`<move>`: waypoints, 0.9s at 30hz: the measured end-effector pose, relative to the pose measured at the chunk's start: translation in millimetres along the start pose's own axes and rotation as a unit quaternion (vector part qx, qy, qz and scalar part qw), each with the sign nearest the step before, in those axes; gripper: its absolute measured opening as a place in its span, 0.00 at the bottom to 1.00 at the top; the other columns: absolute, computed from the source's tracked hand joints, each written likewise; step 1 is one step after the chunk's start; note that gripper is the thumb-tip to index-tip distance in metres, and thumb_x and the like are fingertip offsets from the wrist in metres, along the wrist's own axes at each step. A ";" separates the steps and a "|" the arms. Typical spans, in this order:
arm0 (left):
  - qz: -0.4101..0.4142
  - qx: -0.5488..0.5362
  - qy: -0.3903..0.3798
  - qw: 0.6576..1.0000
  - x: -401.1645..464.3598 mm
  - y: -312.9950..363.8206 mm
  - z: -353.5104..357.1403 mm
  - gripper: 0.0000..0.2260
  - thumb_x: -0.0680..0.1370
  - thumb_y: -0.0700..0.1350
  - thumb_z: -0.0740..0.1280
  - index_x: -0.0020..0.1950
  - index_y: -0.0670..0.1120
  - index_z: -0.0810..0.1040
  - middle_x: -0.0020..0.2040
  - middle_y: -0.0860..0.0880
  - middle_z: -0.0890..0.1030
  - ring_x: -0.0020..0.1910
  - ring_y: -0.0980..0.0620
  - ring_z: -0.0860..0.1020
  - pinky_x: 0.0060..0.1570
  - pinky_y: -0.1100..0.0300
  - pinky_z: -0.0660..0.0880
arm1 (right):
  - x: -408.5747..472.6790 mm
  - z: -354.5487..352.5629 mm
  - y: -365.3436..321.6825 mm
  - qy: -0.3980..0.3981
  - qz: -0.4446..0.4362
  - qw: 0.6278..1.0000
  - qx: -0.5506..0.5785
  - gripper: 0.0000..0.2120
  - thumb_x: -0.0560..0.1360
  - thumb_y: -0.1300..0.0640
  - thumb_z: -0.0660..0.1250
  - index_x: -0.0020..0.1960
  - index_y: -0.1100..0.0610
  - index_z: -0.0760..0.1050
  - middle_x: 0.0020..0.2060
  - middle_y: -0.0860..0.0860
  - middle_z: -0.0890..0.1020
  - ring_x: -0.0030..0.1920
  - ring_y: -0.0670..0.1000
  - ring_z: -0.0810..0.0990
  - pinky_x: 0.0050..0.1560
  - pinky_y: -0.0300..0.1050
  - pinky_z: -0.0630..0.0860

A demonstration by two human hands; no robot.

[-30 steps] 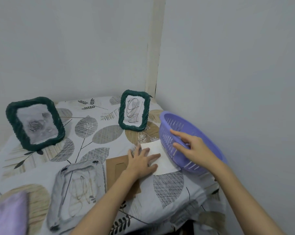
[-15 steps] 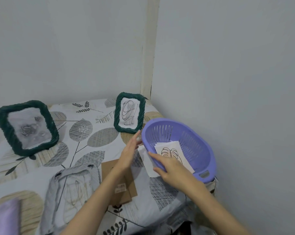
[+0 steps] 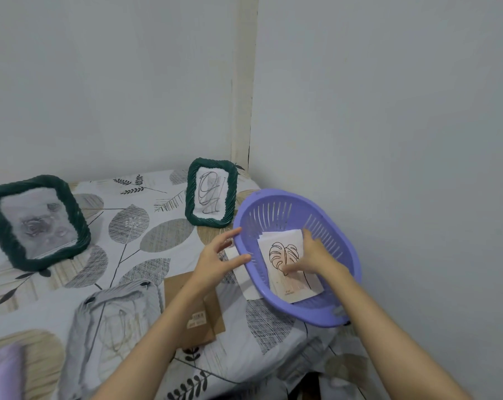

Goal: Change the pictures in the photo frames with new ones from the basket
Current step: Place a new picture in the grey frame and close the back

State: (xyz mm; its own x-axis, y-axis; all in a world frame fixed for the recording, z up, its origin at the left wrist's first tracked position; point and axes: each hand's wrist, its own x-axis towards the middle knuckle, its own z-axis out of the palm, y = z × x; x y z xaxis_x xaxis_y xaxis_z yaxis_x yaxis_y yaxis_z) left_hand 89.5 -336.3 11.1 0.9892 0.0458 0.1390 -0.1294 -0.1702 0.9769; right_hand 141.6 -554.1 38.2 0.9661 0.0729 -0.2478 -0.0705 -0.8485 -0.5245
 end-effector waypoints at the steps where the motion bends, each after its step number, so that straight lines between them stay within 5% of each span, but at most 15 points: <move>1: 0.001 0.005 0.001 1.000 -0.4 0.8 0.1 0.27 0.67 0.45 0.75 0.65 0.52 0.73 0.64 0.53 0.75 0.64 0.54 0.71 0.59 0.56 0.70 | 2.5 3.6 -0.7 -0.003 0.011 1.000 -0.013 0.60 0.60 0.53 0.79 0.75 0.53 0.39 0.72 0.64 0.53 0.72 0.63 0.57 0.69 0.57 0.61; 3: 0.003 0.013 0.004 1.000 -0.9 1.5 -0.1 0.27 0.68 0.43 0.75 0.65 0.52 0.73 0.64 0.53 0.74 0.64 0.55 0.70 0.57 0.58 0.68 | 5.7 10.9 -1.4 0.014 0.022 0.999 -0.031 0.62 0.60 0.54 0.80 0.74 0.53 0.34 0.72 0.66 0.52 0.72 0.64 0.56 0.70 0.59 0.59; 5: 0.008 0.020 0.006 1.000 -1.4 2.2 -0.2 0.27 0.68 0.43 0.75 0.65 0.51 0.73 0.65 0.53 0.74 0.64 0.56 0.70 0.58 0.59 0.68 | 5.8 12.7 -1.6 0.038 0.030 0.999 -0.017 0.60 0.60 0.57 0.80 0.75 0.55 0.39 0.68 0.66 0.62 0.68 0.64 0.64 0.67 0.57 0.65; 8: 0.008 0.022 0.011 1.000 -2.3 3.2 -0.2 0.27 0.68 0.43 0.75 0.66 0.50 0.73 0.64 0.54 0.74 0.63 0.58 0.70 0.58 0.60 0.67 | 5.7 9.6 1.0 0.079 0.024 0.996 0.022 0.46 0.61 0.63 0.78 0.70 0.60 0.53 0.59 0.62 0.73 0.59 0.62 0.73 0.57 0.54 0.73; 17: 0.008 0.032 0.002 0.999 -2.4 4.0 -2.2 0.27 0.68 0.42 0.75 0.66 0.49 0.72 0.62 0.56 0.74 0.61 0.61 0.70 0.60 0.59 0.68 | 4.6 6.8 8.7 0.186 -0.016 0.982 0.013 0.02 0.71 0.67 0.67 0.43 0.65 0.74 0.44 0.61 0.79 0.47 0.60 0.77 0.44 0.52 0.74; 22: -0.011 0.030 -0.014 0.999 3.4 1.3 -1.2 0.26 0.71 0.42 0.72 0.68 0.48 0.70 0.65 0.53 0.72 0.65 0.55 0.68 0.65 0.58 0.66 | -2.1 -2.5 4.5 0.232 -0.090 0.965 0.085 0.08 0.73 0.65 0.64 0.49 0.60 0.80 0.43 0.56 0.83 0.41 0.53 0.76 0.45 0.44 0.72; 27: -0.032 0.055 -0.016 0.998 1.2 4.1 3.4 0.24 0.75 0.44 0.68 0.69 0.50 0.67 0.69 0.51 0.68 0.70 0.53 0.65 0.68 0.58 0.63 | -23.6 -2.4 -12.0 0.277 -0.167 0.938 0.128 0.06 0.73 0.63 0.66 0.45 0.59 0.82 0.41 0.54 0.84 0.40 0.51 0.79 0.42 0.38 0.68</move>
State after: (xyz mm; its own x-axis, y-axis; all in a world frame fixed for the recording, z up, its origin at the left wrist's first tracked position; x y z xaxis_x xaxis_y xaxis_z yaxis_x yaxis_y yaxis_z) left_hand 90.4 -340.3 14.7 0.9972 0.0281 0.0693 -0.0590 -0.2750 0.9596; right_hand 120.3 -546.9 52.3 0.9208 -0.0319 0.3888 0.2694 -0.6688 -0.6929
